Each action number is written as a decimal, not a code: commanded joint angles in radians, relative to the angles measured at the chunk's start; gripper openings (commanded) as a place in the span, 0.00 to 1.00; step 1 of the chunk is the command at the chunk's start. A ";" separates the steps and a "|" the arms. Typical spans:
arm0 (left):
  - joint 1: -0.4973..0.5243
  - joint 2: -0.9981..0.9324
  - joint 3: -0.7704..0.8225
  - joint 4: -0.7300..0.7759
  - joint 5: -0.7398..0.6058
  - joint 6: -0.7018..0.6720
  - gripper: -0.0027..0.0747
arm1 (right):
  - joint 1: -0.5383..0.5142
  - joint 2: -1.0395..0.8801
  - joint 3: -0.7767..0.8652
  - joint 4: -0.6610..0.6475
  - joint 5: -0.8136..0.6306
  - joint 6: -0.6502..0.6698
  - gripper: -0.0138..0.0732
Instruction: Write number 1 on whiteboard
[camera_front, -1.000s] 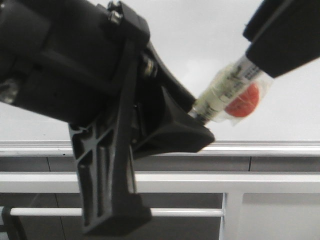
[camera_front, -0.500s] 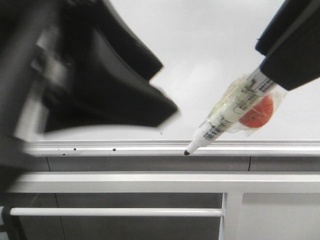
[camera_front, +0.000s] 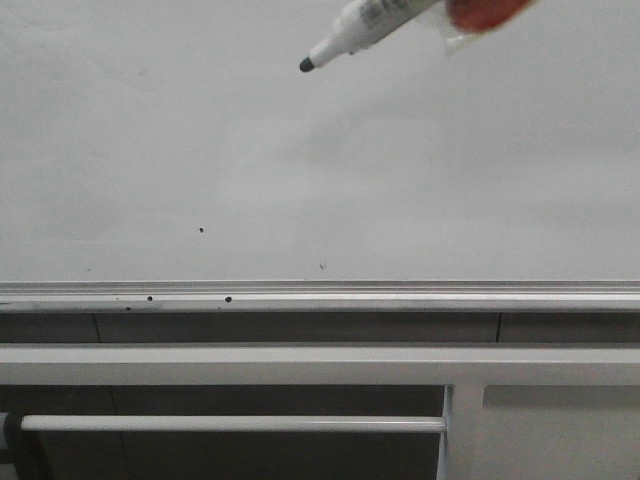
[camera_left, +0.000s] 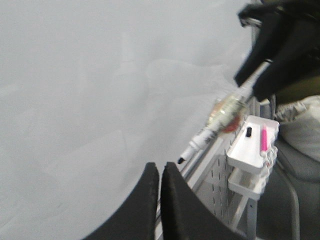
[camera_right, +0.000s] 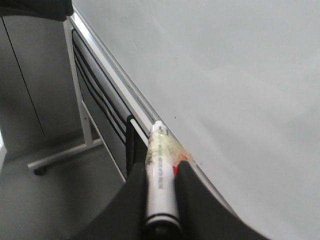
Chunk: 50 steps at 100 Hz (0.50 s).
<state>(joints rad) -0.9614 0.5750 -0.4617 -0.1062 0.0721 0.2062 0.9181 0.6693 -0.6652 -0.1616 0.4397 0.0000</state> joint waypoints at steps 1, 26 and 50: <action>0.058 -0.021 0.039 -0.074 -0.167 -0.045 0.01 | -0.006 -0.053 0.051 -0.014 -0.184 0.096 0.11; 0.157 -0.020 0.198 -0.292 -0.477 -0.046 0.01 | -0.068 -0.161 0.229 -0.016 -0.233 0.118 0.11; 0.161 -0.020 0.202 -0.303 -0.481 -0.046 0.01 | -0.294 -0.170 0.231 -0.010 -0.353 0.118 0.11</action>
<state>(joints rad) -0.8041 0.5534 -0.2335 -0.4056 -0.3269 0.1727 0.6989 0.5002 -0.4087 -0.1616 0.2129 0.1148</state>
